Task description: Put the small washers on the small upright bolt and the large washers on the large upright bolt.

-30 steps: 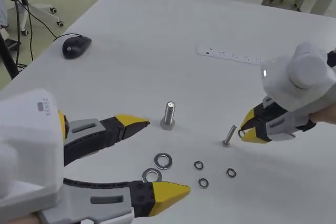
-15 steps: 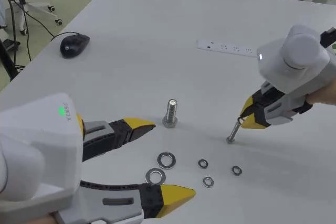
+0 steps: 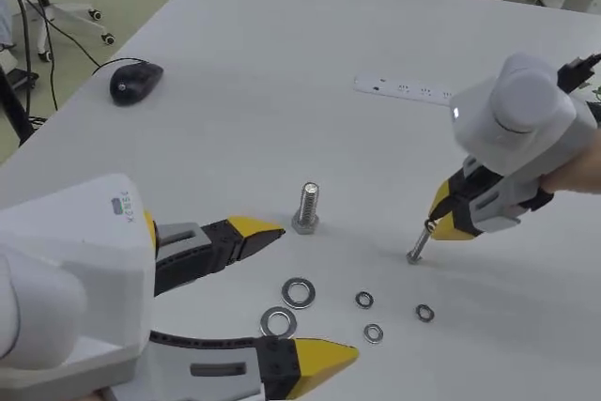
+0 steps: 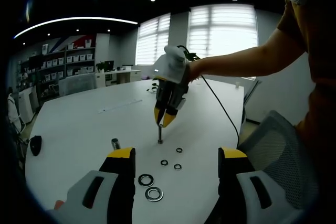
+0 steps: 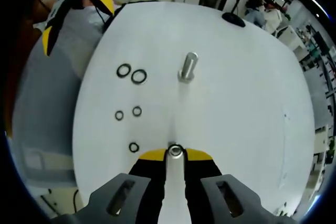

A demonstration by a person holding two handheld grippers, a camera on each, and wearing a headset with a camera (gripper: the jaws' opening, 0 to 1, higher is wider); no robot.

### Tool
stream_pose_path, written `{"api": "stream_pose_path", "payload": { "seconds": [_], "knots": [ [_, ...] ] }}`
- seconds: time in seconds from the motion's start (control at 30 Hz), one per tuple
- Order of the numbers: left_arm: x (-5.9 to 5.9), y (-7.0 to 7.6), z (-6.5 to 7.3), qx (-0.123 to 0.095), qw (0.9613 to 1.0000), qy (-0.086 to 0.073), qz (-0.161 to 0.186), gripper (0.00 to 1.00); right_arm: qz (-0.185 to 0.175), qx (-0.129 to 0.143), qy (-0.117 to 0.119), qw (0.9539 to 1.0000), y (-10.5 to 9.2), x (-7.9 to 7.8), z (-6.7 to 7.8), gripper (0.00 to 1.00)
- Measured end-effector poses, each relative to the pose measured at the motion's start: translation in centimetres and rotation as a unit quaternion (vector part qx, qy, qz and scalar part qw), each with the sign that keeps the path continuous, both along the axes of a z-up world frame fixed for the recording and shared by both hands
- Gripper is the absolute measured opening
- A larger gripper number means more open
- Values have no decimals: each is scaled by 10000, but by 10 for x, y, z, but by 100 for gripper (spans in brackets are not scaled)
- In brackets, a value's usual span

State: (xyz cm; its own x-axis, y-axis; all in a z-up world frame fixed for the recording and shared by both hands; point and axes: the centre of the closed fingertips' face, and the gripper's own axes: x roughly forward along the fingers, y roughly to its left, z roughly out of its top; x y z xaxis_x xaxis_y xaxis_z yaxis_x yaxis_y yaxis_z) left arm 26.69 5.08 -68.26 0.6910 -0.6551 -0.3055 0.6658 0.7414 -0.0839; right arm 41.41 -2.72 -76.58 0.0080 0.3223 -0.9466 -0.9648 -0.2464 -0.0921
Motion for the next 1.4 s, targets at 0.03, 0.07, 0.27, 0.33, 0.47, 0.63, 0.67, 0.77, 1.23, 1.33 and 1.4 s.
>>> {"api": "stream_pose_path", "payload": {
  "seconds": [0.03, 0.07, 0.27, 0.33, 0.47, 0.63, 0.67, 0.77, 1.23, 1.33, 1.4],
  "knots": [
    [0, 0, 0, -12, 10000, -9, 5, 63, 13, -16, -9, 10000, 0, 0, -1, 12],
    [0, 1, 1, -22, 10000, -8, 12, 63, 23, -35, -25, 10000, 1, 1, -1, 12],
    [-1, 3, 1, -31, 10000, -19, 63, 63, 104, -172, 36, 9998, 2, -3, -10, 12],
    [-1, 4, 2, -39, 10000, -29, 83, 63, 115, -216, 40, 9997, 1, -3, -13, 12],
    [-2, 5, 3, -66, 9999, -49, 107, 63, 126, -269, 57, 9995, 0, -2, -19, 12],
    [-1, 7, 3, -78, 9999, -55, 136, 63, 122, -305, 131, 9994, -1, -2, -27, 13],
    [-1, 8, 3, -73, 9998, -57, 147, 63, 153, -302, 106, 9994, -1, -2, -29, 13],
    [-1, 9, 3, -86, 9998, -61, 153, 63, 176, -318, 113, 9993, 0, -2, -35, 13],
    [0, 13, 5, -90, 9996, -95, 239, 63, 296, -346, 25, 9990, -2, -3, -54, 17],
    [1, 13, 7, -107, 9995, -121, 262, 63, 199, -247, 10, 9995, -3, -3, -49, 20],
    [1, 13, 8, -140, 9994, -135, 280, 63, 107, -99, -17, 9999, -3, -4, -42, 20]
  ]
}}
